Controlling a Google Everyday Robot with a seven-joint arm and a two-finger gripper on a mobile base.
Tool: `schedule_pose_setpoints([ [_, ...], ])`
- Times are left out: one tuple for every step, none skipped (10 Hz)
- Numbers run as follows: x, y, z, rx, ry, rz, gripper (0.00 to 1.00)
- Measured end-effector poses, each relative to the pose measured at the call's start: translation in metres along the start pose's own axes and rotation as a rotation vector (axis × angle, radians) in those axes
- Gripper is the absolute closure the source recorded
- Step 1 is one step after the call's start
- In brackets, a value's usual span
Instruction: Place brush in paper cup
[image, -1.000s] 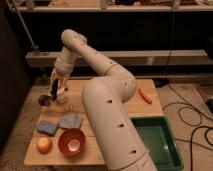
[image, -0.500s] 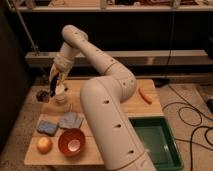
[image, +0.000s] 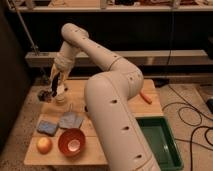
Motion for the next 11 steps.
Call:
schedule_pose_setpoints([
  [-0.005, 0.004, -0.003, 0.005, 0.012, -0.003, 1.00],
  [-0.008, 0.006, -0.007, 0.010, 0.022, -0.004, 1.00],
  [-0.010, 0.008, -0.011, 0.014, 0.030, -0.006, 1.00],
  [-0.012, 0.008, -0.014, 0.018, 0.039, -0.008, 1.00],
  [-0.014, 0.008, -0.016, 0.022, 0.044, -0.010, 1.00],
  [-0.014, 0.007, -0.019, 0.026, 0.048, -0.011, 1.00],
  [-0.013, 0.007, -0.023, 0.034, 0.054, -0.009, 1.00],
  [-0.011, 0.007, -0.029, 0.045, 0.060, -0.005, 1.00],
  [-0.009, 0.007, -0.034, 0.055, 0.064, -0.003, 1.00],
  [-0.008, 0.006, -0.038, 0.062, 0.069, -0.002, 1.00],
  [-0.005, 0.006, -0.042, 0.069, 0.074, 0.003, 1.00],
])
